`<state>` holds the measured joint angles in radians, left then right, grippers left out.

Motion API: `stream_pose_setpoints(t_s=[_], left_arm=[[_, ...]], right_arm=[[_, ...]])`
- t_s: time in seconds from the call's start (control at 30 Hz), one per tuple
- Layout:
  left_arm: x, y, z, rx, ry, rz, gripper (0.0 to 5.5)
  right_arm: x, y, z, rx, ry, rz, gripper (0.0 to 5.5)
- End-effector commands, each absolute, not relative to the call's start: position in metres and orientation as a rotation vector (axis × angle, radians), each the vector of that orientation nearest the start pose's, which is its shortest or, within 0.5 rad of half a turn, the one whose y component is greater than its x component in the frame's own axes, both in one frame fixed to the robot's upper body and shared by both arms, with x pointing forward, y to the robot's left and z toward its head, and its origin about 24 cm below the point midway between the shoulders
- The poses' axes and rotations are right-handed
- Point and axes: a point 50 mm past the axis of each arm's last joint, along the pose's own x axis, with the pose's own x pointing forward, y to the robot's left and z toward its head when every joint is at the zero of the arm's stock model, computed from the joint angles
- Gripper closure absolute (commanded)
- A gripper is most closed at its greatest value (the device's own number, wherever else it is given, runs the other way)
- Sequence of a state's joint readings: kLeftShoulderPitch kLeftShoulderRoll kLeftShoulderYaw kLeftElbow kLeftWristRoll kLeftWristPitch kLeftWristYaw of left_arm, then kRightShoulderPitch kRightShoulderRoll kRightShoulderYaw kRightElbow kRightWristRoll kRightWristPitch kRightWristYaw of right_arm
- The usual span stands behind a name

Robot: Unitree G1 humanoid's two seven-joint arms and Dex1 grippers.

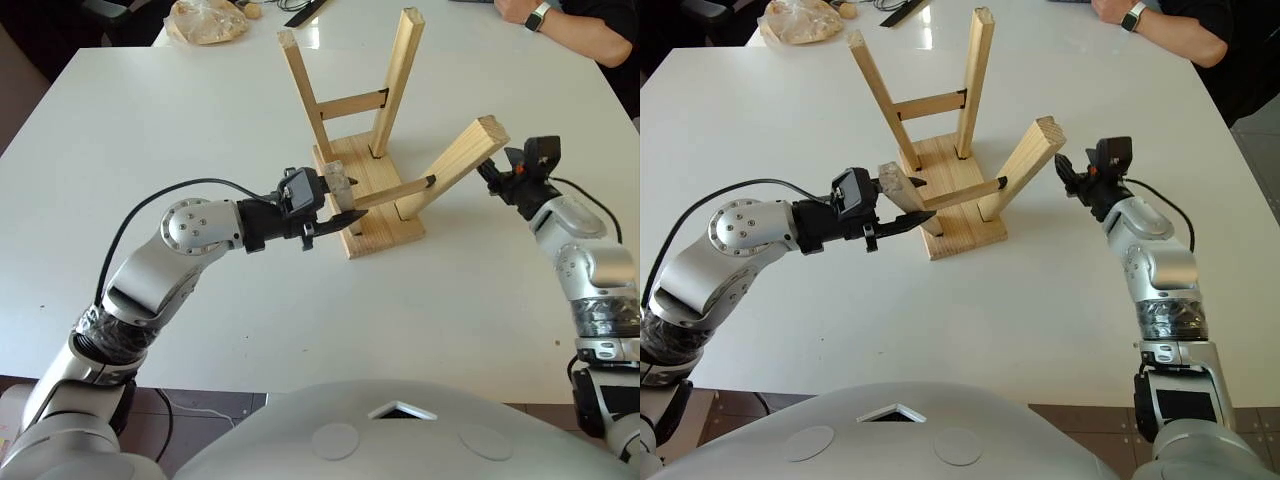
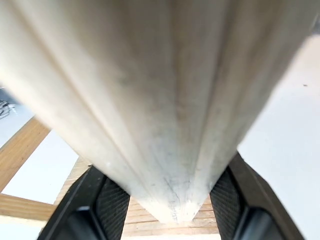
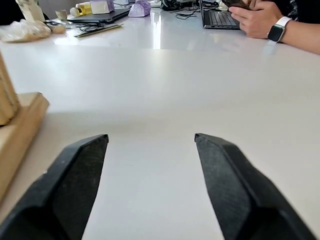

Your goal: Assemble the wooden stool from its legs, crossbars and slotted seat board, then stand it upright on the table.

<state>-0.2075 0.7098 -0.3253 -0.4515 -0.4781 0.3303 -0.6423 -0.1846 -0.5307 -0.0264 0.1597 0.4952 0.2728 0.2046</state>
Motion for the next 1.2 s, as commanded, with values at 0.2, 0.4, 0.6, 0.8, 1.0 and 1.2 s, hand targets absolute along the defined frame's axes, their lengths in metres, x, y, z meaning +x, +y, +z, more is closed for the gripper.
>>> stream_pose_setpoints(t_s=[0.2,0.4,0.6,0.8,1.0,1.2], left_arm=[[0.233,0.138,0.089,0.307,0.282,-1.029,3.46],[0.240,0.140,0.096,0.366,0.319,-1.068,3.46],[0.244,0.136,0.108,0.374,0.316,-1.109,3.46],[0.248,0.137,0.111,0.382,0.343,-1.129,3.46],[0.254,0.124,0.114,0.401,0.332,-1.143,3.46],[0.255,0.132,0.115,0.393,0.339,-1.110,3.46]], right_arm=[[0.287,-0.242,0.074,0.090,0.051,0.107,2.30],[0.305,-0.257,0.101,0.035,-0.021,0.076,2.30],[0.329,-0.280,0.133,-0.143,-0.091,-0.070,2.30],[0.258,-0.082,0.153,0.317,-0.004,0.992,2.30],[0.233,-0.025,0.194,0.551,0.058,1.216,2.30],[0.290,-0.132,0.136,0.222,0.115,0.540,2.30]])
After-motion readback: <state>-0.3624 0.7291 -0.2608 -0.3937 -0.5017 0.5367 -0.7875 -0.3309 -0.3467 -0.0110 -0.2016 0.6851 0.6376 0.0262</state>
